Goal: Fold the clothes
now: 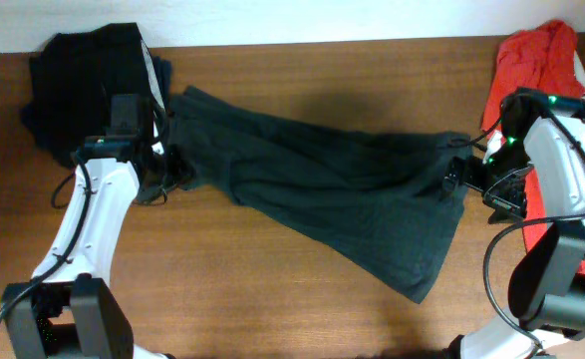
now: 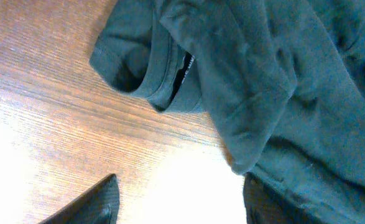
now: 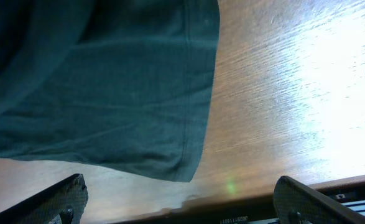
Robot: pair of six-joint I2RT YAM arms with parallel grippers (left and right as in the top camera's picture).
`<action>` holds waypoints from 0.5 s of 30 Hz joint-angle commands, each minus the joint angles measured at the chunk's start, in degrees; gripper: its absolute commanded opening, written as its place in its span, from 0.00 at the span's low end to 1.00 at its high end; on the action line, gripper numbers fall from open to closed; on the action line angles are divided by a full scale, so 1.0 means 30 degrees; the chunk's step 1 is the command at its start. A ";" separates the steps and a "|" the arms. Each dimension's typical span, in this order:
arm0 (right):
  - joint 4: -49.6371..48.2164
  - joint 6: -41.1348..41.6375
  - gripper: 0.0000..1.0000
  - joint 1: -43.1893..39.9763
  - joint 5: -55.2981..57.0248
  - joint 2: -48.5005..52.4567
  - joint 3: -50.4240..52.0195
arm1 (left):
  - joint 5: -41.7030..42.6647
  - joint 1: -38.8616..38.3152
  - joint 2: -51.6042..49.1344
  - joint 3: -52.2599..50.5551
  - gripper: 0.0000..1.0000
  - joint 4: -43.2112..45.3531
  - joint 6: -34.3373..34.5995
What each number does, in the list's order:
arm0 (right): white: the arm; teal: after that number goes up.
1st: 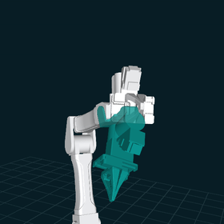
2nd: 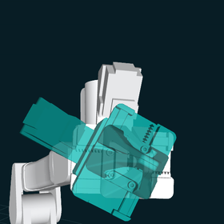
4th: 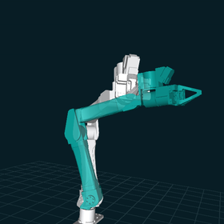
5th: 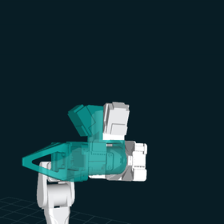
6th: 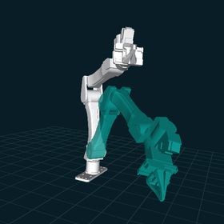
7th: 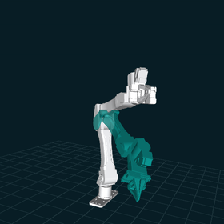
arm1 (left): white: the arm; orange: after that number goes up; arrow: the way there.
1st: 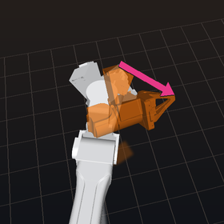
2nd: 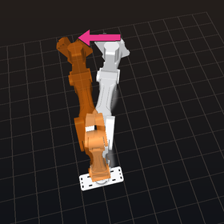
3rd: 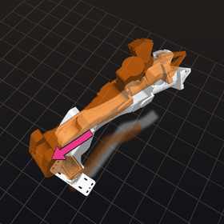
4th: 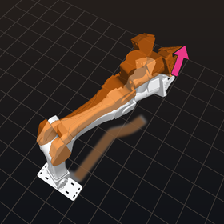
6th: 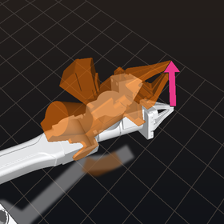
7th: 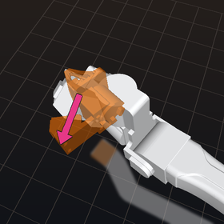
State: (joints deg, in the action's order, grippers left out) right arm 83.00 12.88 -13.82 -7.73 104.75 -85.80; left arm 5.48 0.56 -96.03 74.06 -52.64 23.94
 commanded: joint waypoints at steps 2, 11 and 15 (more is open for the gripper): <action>-0.0044 0.0000 0.99 0.0124 -0.1071 -0.0007 0.0510 | -0.0051 -0.2200 -0.1107 -0.1253 0.19 -0.0619 -0.0998; -0.1333 0.0000 0.99 0.0124 -0.1078 -0.0007 0.3679 | 0.0146 -0.5668 -0.5304 -0.1253 0.34 0.3242 -0.0794; -0.1472 0.0000 0.99 0.0124 -0.1086 -0.0007 0.3679 | -0.1960 -0.5676 -0.5829 -0.1253 0.35 0.4481 -0.0699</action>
State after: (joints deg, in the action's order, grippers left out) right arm 78.87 12.91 -13.82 -10.59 104.75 -75.09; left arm 3.97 -16.60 -111.68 70.65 -40.29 22.06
